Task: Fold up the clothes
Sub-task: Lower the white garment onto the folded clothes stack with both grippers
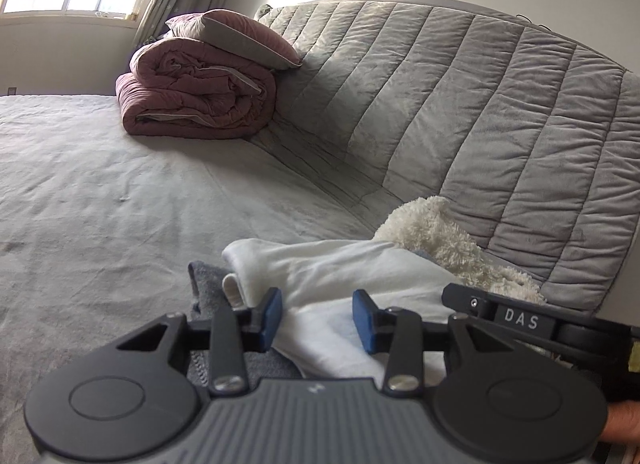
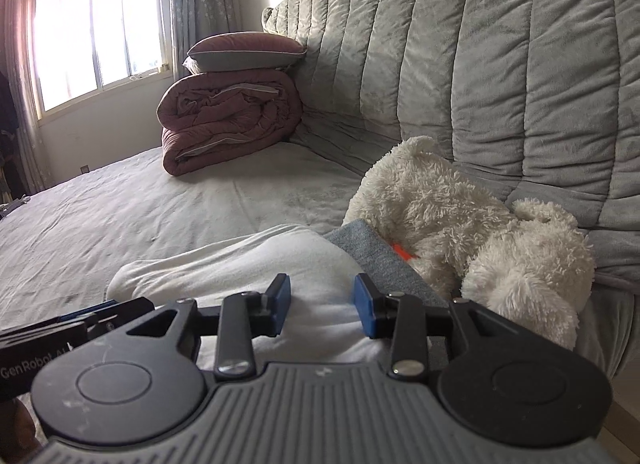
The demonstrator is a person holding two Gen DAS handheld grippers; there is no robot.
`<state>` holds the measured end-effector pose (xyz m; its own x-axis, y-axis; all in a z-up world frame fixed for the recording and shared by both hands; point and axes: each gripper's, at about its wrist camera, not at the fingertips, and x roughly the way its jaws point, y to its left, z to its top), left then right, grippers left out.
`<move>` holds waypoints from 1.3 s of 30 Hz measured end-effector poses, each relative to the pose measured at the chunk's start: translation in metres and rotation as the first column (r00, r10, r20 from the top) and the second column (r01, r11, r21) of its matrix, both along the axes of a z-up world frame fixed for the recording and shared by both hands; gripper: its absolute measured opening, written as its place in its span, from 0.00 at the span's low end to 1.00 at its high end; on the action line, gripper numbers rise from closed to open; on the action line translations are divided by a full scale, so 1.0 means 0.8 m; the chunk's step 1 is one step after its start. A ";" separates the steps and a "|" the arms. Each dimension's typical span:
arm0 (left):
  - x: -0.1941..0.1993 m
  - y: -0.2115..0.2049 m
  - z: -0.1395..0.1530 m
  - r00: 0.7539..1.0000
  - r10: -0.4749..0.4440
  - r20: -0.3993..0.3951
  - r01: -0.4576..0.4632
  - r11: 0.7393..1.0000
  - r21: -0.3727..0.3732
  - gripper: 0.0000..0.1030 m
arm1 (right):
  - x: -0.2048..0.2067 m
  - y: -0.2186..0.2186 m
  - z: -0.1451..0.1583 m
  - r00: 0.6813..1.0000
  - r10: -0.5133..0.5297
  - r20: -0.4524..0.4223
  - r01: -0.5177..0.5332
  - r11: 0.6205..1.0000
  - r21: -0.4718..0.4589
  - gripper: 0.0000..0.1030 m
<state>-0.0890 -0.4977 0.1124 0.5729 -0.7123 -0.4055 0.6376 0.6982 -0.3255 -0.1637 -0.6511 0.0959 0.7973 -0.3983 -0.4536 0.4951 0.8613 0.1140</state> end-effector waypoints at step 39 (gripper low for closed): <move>-0.046 0.038 0.001 0.998 -0.044 0.041 0.041 0.998 0.056 0.50 | -0.058 0.008 -0.009 0.991 -0.108 -0.083 0.105 0.994 -0.042 0.56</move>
<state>-0.1255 -0.4670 0.1132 0.5600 -0.7135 -0.4211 0.6795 0.6863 -0.2592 -0.2102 -0.6443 0.0886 0.7090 -0.4965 -0.5009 0.5904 0.8063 0.0366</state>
